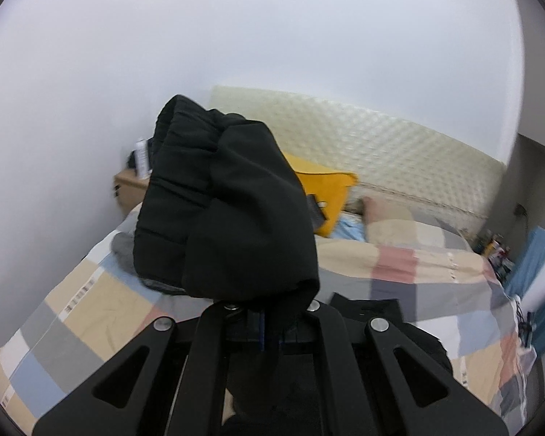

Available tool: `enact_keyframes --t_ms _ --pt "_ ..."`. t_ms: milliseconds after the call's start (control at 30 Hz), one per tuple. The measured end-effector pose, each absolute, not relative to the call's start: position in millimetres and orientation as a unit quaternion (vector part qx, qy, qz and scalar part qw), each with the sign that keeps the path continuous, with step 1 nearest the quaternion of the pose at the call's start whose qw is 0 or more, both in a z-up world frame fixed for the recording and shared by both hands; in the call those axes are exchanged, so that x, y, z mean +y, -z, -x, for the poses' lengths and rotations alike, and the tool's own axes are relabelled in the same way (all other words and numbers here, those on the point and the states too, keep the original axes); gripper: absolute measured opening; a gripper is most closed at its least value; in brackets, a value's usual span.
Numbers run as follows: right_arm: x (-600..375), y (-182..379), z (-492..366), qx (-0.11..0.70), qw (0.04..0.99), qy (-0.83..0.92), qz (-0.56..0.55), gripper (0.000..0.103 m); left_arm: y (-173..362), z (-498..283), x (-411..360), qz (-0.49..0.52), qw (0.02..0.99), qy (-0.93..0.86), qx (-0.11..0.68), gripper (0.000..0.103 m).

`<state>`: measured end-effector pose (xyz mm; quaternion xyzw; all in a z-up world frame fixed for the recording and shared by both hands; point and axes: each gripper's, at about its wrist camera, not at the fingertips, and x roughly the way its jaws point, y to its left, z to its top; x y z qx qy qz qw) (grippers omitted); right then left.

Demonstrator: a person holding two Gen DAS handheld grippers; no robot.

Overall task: Fold large clothes
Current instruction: 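Lift the sleeve with the left tool and fold it over the jacket body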

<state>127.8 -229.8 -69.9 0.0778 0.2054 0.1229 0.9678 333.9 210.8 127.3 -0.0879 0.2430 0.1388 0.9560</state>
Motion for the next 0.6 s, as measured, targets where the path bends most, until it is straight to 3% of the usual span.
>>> enact_keyframes --t_ms 300,600 --pt "-277 62 -125 0.190 0.968 -0.115 -0.115 0.103 -89 -361 68 0.010 0.968 -0.050 0.247 0.004" --pt "-307 70 -129 0.190 0.965 -0.091 -0.156 0.103 -18 -382 -34 0.039 0.952 0.063 0.297 0.004"
